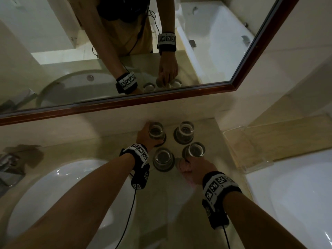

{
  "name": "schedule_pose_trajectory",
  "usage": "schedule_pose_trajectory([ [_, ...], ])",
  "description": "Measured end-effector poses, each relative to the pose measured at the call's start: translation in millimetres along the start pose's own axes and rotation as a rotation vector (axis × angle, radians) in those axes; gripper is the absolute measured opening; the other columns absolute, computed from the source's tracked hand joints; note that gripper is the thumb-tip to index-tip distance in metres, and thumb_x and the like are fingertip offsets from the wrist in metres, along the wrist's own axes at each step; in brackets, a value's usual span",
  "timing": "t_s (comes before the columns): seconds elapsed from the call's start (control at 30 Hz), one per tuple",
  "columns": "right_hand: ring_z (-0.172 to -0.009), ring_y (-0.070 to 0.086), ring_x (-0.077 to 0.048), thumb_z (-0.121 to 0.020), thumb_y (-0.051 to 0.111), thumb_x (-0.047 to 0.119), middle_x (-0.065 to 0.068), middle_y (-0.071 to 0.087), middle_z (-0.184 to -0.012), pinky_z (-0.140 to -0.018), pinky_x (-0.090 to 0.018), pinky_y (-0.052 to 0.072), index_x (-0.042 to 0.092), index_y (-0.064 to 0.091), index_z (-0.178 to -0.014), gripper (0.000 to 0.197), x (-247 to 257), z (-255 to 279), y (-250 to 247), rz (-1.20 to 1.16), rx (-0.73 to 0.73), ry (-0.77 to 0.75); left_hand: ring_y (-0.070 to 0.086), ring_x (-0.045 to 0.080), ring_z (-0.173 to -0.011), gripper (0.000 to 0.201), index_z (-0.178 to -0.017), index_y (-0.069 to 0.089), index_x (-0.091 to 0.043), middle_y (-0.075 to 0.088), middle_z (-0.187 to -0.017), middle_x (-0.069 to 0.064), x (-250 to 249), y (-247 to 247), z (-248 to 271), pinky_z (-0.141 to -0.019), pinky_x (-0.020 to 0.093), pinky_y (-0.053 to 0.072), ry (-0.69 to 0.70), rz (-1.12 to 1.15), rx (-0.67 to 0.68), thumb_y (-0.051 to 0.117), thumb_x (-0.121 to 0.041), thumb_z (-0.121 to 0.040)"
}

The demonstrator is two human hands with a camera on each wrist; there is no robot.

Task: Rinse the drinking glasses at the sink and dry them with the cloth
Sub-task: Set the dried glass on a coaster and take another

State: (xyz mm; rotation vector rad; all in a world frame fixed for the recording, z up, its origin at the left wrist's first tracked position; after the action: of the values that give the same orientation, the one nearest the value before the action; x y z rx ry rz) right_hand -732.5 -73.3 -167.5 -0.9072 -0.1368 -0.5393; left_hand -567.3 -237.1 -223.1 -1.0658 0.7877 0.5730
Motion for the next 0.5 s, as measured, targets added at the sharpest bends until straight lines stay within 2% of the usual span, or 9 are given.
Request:
schedule_pose_trajectory([
  [0.1,-0.100,0.064,-0.028,-0.083,0.062,0.046,-0.005,0.063,-0.107,-0.086,-0.036,0.052,0.019,0.056,-0.105,0.035,0,-1,-2,-0.031,0.011,0.005,0.054,0.031,-0.118,0.079,-0.132,0.045,-0.011,0.058,-0.128,0.013,3,1,2,-0.100,0.037,0.044,0.012,0.004,-0.005,0.087,-0.015,-0.064],
  [0.13,-0.098,0.064,-0.028,-0.082,0.063,0.045,-0.004,0.063,-0.103,-0.084,-0.035,0.052,0.021,0.056,-0.099,0.031,-1,-2,-2,-0.058,0.011,-0.005,0.055,0.031,-0.118,0.079,-0.131,0.046,-0.011,0.058,-0.127,0.013,3,1,3,-0.099,0.036,0.044,0.019,0.009,-0.001,0.087,-0.014,-0.064],
  [0.2,-0.086,0.064,-0.024,-0.082,0.058,0.041,0.000,0.062,-0.086,-0.075,-0.032,0.050,0.024,0.050,-0.075,0.020,1,-1,-5,-0.117,0.038,-0.028,0.053,0.032,-0.119,0.082,-0.132,0.044,-0.011,0.056,-0.129,0.013,5,0,4,-0.100,0.038,0.044,0.010,0.017,0.025,0.087,-0.013,-0.063],
  [0.27,-0.073,0.059,-0.022,-0.086,0.050,0.031,0.000,0.056,-0.073,-0.066,-0.032,0.047,0.022,0.038,-0.063,0.028,7,3,-8,-0.134,0.057,-0.049,0.050,0.034,-0.123,0.089,-0.136,0.038,-0.009,0.051,-0.134,0.015,7,-2,6,-0.104,0.041,0.041,-0.009,-0.011,0.063,0.088,-0.014,-0.062],
  [0.33,-0.076,0.053,-0.024,-0.093,0.047,0.023,-0.006,0.052,-0.078,-0.070,-0.035,0.046,0.020,0.033,-0.065,0.031,13,14,-10,-0.139,0.056,-0.054,0.045,0.033,-0.129,0.098,-0.141,0.032,-0.008,0.044,-0.141,0.015,11,-5,11,-0.108,0.043,0.037,-0.023,-0.056,0.087,0.088,-0.023,-0.062],
  [0.4,-0.080,0.049,-0.022,-0.098,0.043,0.029,-0.004,0.049,-0.083,-0.075,-0.035,0.043,0.018,0.039,-0.075,0.026,12,24,-13,-0.110,0.021,-0.058,0.038,0.032,-0.135,0.108,-0.146,0.024,-0.011,0.035,-0.148,0.013,15,-11,17,-0.111,0.046,0.034,-0.070,-0.102,0.109,0.087,-0.032,-0.062],
  [0.5,-0.078,0.054,-0.021,-0.098,0.040,0.033,0.000,0.051,-0.078,-0.068,-0.027,0.041,0.019,0.044,-0.076,0.026,14,33,-17,-0.138,0.036,-0.044,0.034,0.031,-0.137,0.096,-0.149,0.020,-0.011,0.029,-0.152,0.013,16,-26,31,-0.111,0.045,0.035,-0.155,-0.136,0.078,0.080,-0.017,-0.074],
])
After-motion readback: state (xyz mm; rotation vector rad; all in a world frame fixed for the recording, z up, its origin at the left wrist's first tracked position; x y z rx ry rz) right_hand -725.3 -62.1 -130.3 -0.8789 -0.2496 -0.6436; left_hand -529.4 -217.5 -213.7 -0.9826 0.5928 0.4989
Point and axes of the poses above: each hand's wrist, its own z-axis away from the middle knuckle, its own y-axis out of the palm, x = y × z, the point moved 1 cm from there along -z, towards the middle knuckle
